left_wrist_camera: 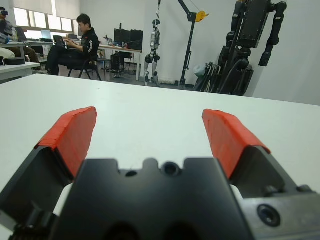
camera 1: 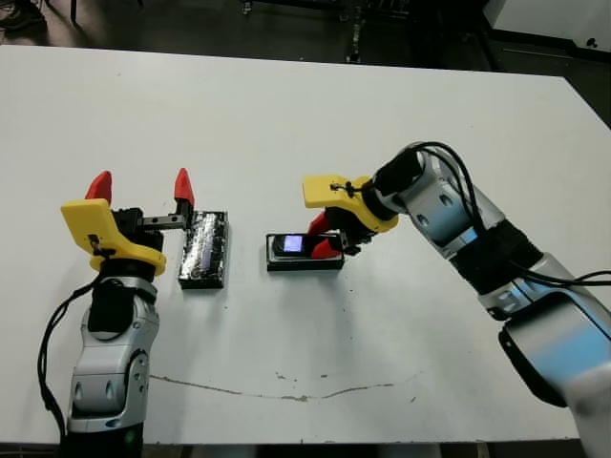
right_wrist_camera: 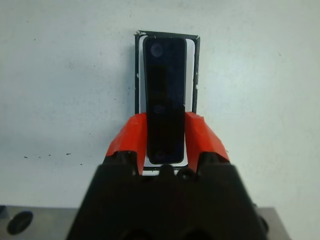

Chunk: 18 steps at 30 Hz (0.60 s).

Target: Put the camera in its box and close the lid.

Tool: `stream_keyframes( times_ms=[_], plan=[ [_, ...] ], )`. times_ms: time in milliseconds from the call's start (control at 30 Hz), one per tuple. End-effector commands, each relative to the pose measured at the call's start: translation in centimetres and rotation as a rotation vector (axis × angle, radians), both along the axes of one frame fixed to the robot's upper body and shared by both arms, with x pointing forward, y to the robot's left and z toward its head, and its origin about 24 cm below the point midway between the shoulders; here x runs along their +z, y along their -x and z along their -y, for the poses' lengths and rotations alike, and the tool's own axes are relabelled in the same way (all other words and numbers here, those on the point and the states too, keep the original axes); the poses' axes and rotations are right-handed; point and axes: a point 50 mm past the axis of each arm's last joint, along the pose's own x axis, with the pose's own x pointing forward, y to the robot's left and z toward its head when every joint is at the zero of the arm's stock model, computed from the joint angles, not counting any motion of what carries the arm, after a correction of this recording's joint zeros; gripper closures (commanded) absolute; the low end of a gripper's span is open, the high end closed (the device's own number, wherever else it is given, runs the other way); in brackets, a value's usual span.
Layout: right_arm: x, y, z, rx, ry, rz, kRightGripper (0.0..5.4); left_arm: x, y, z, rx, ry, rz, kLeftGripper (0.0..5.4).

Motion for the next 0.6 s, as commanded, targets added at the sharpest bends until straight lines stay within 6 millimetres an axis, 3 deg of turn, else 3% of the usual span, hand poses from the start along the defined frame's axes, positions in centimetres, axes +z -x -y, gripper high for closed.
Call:
stream_keyframes(
  times_ms=[33,600],
  plan=[
    [-0.36,-0.12,0.60,-0.032,0.022,-0.010,3.11,-0.45,0.28,-0.09,0.004,0.001,-0.016,0.00],
    [0.10,-0.56,0.62,-0.007,0.024,-0.046,0.50,-0.53,0.33,-0.16,0.005,-0.004,-0.023,0.00]
  ],
)
